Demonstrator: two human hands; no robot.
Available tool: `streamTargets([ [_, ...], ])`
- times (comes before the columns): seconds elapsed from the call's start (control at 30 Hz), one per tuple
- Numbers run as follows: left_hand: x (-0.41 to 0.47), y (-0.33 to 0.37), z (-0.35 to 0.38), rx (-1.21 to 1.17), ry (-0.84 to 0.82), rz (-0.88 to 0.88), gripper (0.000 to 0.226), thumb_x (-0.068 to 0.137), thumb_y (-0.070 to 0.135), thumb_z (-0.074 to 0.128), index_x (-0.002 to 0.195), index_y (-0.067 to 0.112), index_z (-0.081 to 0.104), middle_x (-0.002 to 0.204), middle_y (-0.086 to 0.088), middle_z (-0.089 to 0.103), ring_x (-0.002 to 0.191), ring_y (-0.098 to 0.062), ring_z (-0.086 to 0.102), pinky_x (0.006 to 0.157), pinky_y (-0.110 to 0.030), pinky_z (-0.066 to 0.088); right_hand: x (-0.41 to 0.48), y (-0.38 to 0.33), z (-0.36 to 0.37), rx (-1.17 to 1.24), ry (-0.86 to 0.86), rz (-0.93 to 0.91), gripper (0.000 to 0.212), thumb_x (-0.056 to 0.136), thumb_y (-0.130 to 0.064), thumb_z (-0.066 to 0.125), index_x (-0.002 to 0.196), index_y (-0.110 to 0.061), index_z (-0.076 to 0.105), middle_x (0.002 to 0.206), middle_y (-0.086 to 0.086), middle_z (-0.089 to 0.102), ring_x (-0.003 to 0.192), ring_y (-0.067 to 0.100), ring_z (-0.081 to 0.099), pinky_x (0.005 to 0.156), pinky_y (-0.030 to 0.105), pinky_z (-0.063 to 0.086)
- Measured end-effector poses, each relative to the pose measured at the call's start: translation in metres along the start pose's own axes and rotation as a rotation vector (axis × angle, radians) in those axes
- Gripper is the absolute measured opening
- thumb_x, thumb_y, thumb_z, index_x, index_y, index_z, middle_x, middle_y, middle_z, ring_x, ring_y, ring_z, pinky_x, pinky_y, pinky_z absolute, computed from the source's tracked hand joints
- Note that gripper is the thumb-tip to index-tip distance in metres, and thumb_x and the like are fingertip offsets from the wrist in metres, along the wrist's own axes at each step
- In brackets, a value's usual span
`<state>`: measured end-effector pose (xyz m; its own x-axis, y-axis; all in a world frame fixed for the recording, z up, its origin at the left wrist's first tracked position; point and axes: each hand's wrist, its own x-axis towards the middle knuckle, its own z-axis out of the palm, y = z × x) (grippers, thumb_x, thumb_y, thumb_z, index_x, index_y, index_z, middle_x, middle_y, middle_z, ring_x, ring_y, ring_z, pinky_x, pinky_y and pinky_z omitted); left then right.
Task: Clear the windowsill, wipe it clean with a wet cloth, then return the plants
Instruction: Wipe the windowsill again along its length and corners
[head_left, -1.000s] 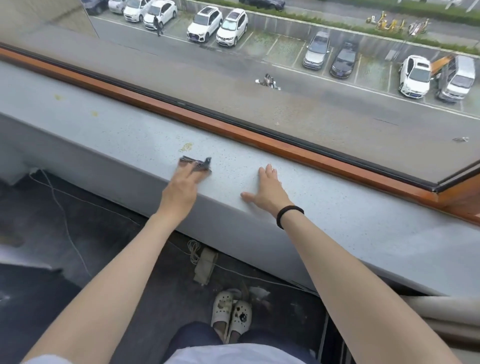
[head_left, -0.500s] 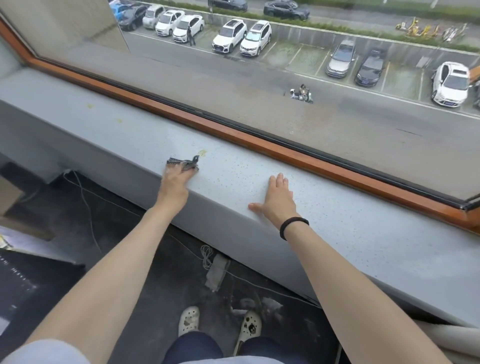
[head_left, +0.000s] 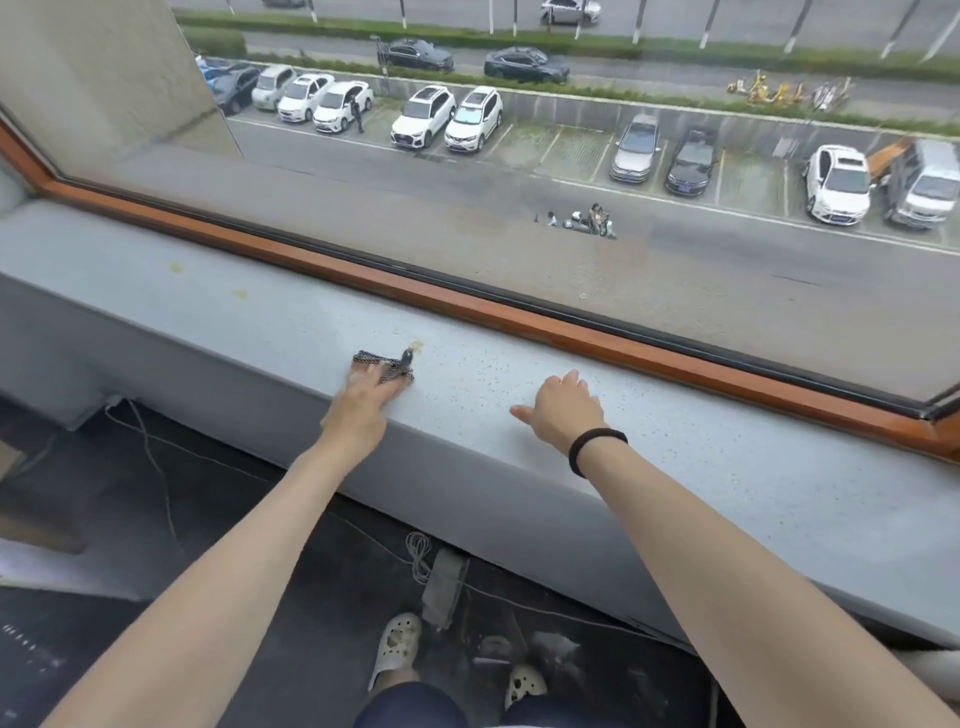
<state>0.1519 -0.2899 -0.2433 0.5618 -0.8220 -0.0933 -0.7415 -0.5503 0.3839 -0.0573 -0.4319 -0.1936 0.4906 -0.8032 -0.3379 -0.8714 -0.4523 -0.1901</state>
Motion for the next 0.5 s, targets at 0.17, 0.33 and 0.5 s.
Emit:
streamTargets([
  [0.17,-0.001,-0.024,-0.012,-0.068,-0.195,0.361,0.083,0.081,-0.019,0.029,0.139,0.039,0.041,0.149,0.019,0.015,0.141,-0.004,0.006,0.116,-0.021,0.004,0.003,-0.036,0.009,0.062,0.0,-0.017,0.073,0.094,-0.048,0.047,0.142,0.003,0.028,0.155,0.021,0.011,0.144,0.031,0.01,0.114,0.043,0.02],
  [0.33,0.046,-0.05,-0.038,0.018,0.017,0.145,0.076,0.082,-0.016,0.03,0.139,0.032,0.044,0.152,0.004,0.028,0.141,-0.026,0.021,0.108,-0.035,0.03,0.009,-0.074,0.016,0.145,0.037,0.01,0.093,0.083,-0.057,0.059,0.145,0.0,0.019,0.154,0.02,0.009,0.144,0.03,0.008,0.114,0.044,0.022],
  [0.5,0.033,-0.064,-0.032,0.114,-0.162,0.63,0.086,0.077,-0.022,0.032,0.146,0.03,0.034,0.157,0.005,0.008,0.146,-0.02,0.004,0.119,-0.033,0.011,0.012,-0.117,0.024,0.095,-0.038,0.132,0.12,0.069,-0.061,0.072,0.148,0.001,0.008,0.157,0.018,-0.001,0.146,0.032,0.0,0.116,0.046,0.018],
])
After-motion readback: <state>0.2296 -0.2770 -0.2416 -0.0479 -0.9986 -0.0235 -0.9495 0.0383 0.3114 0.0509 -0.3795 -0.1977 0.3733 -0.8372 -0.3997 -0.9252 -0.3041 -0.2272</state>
